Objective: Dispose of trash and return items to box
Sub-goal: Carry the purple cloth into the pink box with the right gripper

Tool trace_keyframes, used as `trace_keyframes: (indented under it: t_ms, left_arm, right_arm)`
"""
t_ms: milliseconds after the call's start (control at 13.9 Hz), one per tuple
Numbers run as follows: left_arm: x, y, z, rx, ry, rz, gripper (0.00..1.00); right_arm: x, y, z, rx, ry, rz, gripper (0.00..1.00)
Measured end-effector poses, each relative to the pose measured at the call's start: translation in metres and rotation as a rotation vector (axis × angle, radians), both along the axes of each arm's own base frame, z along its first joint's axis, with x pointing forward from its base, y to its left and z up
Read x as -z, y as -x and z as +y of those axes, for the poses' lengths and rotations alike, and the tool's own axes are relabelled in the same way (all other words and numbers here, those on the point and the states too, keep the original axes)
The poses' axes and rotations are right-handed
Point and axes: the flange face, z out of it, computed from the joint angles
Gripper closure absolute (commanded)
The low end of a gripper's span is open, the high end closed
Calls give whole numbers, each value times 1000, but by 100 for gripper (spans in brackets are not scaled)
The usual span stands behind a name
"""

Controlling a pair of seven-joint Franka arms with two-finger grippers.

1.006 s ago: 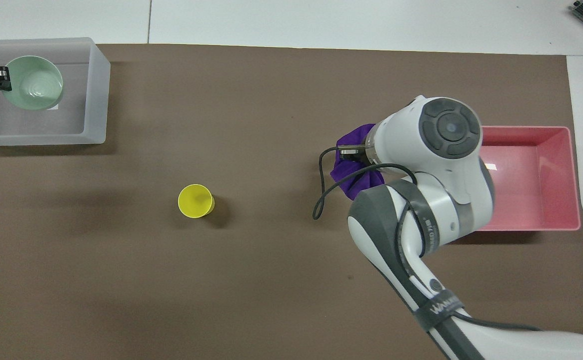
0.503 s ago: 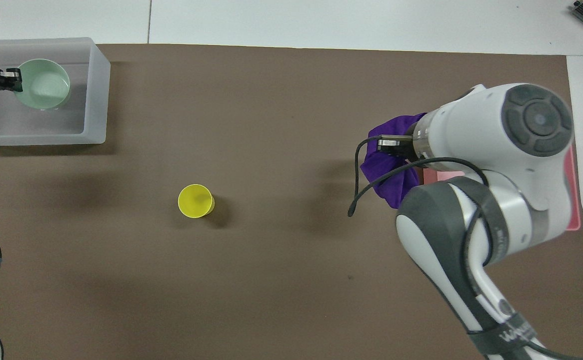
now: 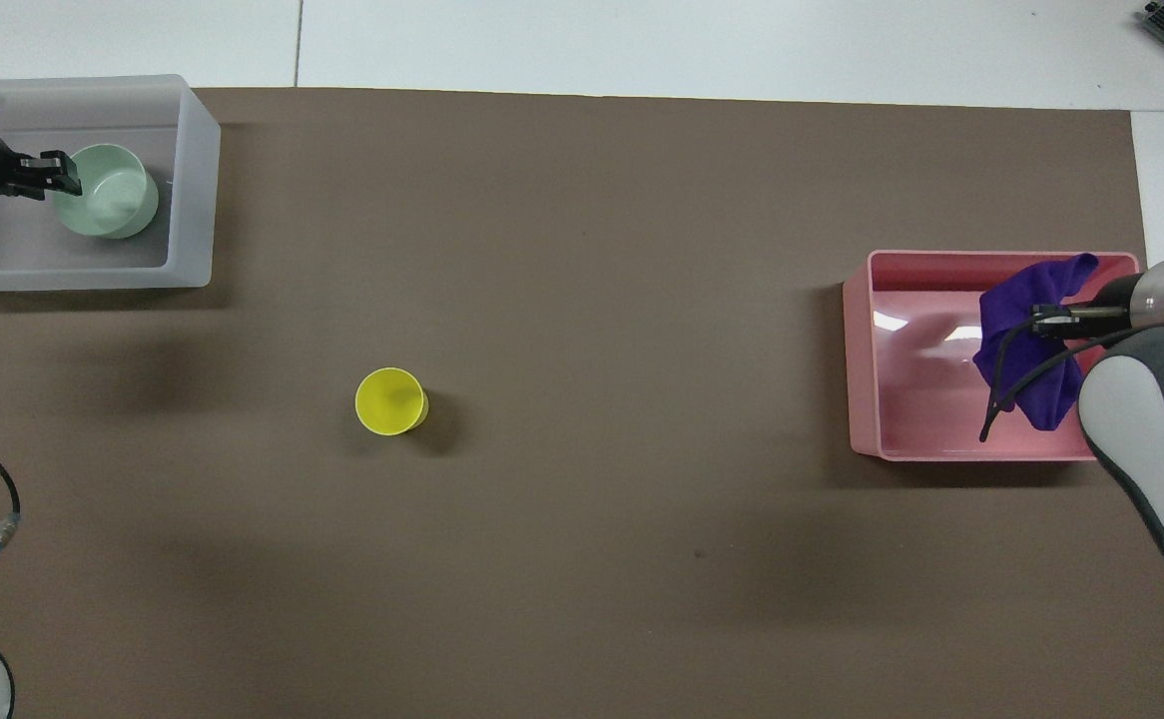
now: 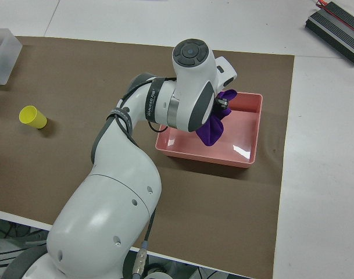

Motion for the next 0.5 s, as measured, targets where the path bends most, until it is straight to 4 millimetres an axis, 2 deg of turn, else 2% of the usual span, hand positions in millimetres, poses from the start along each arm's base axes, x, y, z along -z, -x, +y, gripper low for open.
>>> trace_keyframes:
  t_ms: [215,359,431,503]
  left_arm:
    - [-48,6,-12,80,-24,-47,0]
    - [-80,22,-39,119,-31,-58,0]
    - [-95,34,-58,144,-33,-54,0]
    - [-105,47,-77,165,-34,-44,0]
  right_arm:
    - [38,12,4,-1,-9,39,100]
    - [58,14,11,-1,-12,34,100]
    - [67,15,13,0,-12,31,64]
    - [74,14,15,3,-12,29,1]
